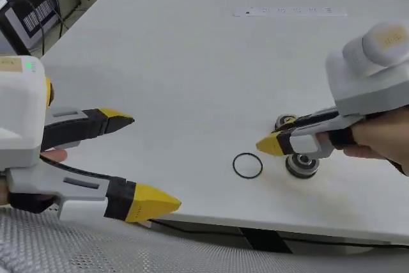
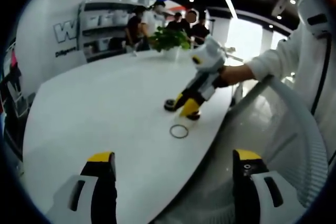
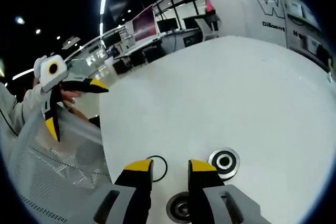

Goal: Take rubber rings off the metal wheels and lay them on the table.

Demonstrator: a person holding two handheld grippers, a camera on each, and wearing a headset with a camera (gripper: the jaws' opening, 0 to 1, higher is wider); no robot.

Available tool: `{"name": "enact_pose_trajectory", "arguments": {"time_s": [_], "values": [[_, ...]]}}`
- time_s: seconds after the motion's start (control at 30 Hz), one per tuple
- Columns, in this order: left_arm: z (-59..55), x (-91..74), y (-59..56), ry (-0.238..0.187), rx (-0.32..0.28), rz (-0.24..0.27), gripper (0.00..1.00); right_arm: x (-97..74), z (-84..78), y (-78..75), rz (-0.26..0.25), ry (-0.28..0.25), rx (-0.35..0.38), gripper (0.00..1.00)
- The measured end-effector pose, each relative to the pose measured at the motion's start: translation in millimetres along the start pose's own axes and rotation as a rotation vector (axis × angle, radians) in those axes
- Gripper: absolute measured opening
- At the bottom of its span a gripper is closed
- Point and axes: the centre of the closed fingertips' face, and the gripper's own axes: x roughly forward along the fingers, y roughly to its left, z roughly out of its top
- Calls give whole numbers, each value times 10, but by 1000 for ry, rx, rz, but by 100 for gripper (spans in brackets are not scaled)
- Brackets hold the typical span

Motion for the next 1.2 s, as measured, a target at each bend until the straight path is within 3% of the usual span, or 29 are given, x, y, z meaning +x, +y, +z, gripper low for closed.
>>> {"name": "enact_pose_trajectory", "arguments": {"time_s": [0.2, 0.4, 0.53, 0.6, 0.7, 0.9, 1.03, 1.2], "values": [[-6, -10, 20, 11, 7, 8, 93, -38, 36, -9, 7, -12, 2, 30], [34, -37, 21, 19, 28, 19, 92, -107, 60, 77, 40, -8, -31, 34], [83, -54, 27, 22, 41, 31, 92, -223, 130, 150, 60, -22, -40, 35], [82, -66, 27, 45, 62, 41, 92, -283, 137, 168, 67, -21, -50, 38], [141, -83, -21, 52, 81, 37, 94, -449, 153, 159, 76, -51, -53, 41], [293, -91, -93, 52, 123, 31, 93, -760, -77, -73, 10, -42, -60, 41], [409, -81, -126, 46, 152, 27, 93, -872, -175, -175, -20, -49, -52, 40], [532, -19, -186, 47, 183, 16, 93, -916, -302, -197, -34, -62, -35, 40]]}}
